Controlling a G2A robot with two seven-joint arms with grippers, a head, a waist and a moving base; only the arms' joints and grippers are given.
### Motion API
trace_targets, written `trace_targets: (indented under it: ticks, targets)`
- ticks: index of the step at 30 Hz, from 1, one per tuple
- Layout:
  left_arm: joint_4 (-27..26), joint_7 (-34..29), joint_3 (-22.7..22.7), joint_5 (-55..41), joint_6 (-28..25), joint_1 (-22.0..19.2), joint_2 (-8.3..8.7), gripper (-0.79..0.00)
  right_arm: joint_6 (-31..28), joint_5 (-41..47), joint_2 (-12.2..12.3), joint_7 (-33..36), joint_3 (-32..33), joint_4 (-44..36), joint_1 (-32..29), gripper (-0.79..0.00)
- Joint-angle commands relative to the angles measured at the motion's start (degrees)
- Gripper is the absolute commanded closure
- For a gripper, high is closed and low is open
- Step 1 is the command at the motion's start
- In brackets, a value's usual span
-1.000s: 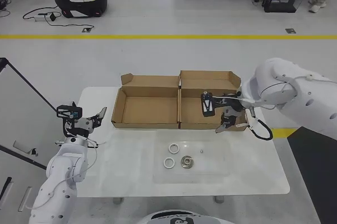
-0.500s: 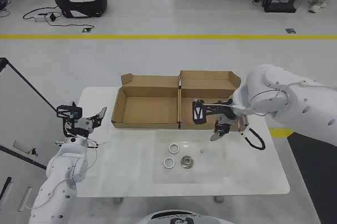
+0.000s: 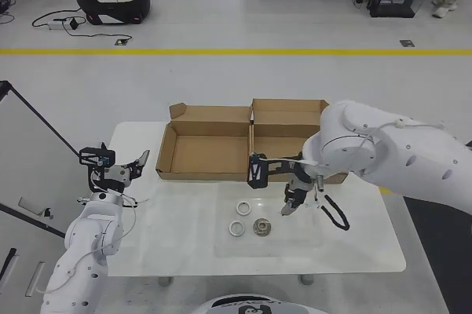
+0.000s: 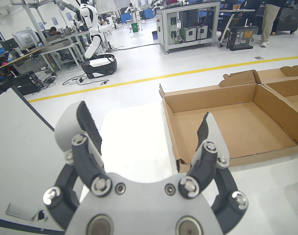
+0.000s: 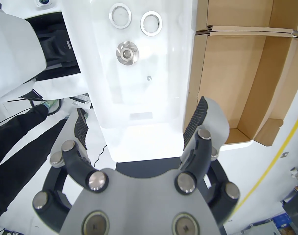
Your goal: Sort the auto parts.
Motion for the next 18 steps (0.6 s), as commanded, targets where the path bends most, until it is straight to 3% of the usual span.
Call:
trace_targets:
  ticks: [1, 9, 18]
  targets:
    - [0.0, 0.0, 0.0, 0.0, 0.0, 0.0, 0.00, -0.785, 0.9, -0.6, -1.1, 0.3, 0.0, 0.6, -1.0, -0.785]
    - [0.0, 0.0, 0.0, 0.0, 0.0, 0.0, 0.00, -0.785, 5.1, -1.8, -4.3, 2.3, 0.0, 2.6, -4.4, -0.785]
    - [0.0, 0.0, 0.0, 0.0, 0.0, 0.0, 0.00, -0.785, 10.0, -2.9, -5.7, 4.4, 0.3, 1.9, -6.3, -0.785]
